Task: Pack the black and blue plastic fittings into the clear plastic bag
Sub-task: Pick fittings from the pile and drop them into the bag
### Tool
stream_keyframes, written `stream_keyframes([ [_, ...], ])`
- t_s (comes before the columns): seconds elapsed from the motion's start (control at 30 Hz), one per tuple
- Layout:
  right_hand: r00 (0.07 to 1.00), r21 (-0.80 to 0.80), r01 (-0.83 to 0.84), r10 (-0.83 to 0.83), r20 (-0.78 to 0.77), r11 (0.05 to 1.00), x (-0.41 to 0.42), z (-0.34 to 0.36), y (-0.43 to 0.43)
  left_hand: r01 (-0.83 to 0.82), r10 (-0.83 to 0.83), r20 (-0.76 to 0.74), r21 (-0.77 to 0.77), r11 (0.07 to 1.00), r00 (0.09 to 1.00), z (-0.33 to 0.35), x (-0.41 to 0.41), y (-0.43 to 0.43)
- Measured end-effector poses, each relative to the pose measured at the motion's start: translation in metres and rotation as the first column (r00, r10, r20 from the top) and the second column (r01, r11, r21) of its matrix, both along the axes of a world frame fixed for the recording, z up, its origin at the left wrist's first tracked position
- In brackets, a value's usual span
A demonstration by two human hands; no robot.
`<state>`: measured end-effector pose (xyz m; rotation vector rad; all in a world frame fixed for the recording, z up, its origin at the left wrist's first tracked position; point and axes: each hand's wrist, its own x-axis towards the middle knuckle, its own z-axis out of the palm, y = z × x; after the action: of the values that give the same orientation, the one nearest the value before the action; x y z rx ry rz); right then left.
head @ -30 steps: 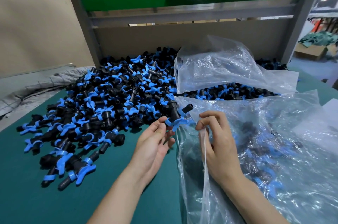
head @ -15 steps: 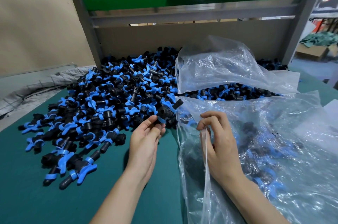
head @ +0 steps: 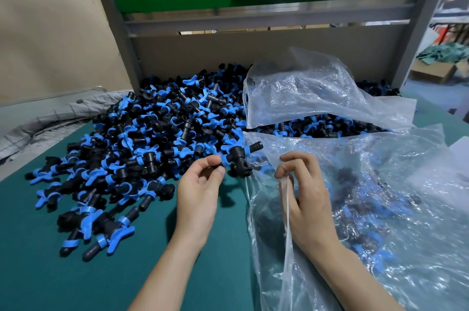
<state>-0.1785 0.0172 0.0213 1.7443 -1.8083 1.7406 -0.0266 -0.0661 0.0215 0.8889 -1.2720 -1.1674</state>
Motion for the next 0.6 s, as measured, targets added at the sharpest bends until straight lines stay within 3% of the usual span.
stream_keyframes([
  [0.2,1.0,-0.044,0.013,-0.013,0.0,0.999,0.001,0.003,0.001,0.062,-0.049,0.078,-0.164,0.985,0.996,0.009,0.013,0.007],
  [0.53,0.995,-0.084,-0.033,0.025,-0.098,0.996,0.008,0.013,0.006,0.212,-0.054,0.375,-0.395,0.894,0.925,-0.012,-0.018,0.037],
  [0.6,0.991,-0.082,-0.028,0.017,-0.131,0.996,0.009,0.013,0.005,0.286,-0.179,0.323,-0.319,0.904,0.929,-0.006,-0.039,0.04],
])
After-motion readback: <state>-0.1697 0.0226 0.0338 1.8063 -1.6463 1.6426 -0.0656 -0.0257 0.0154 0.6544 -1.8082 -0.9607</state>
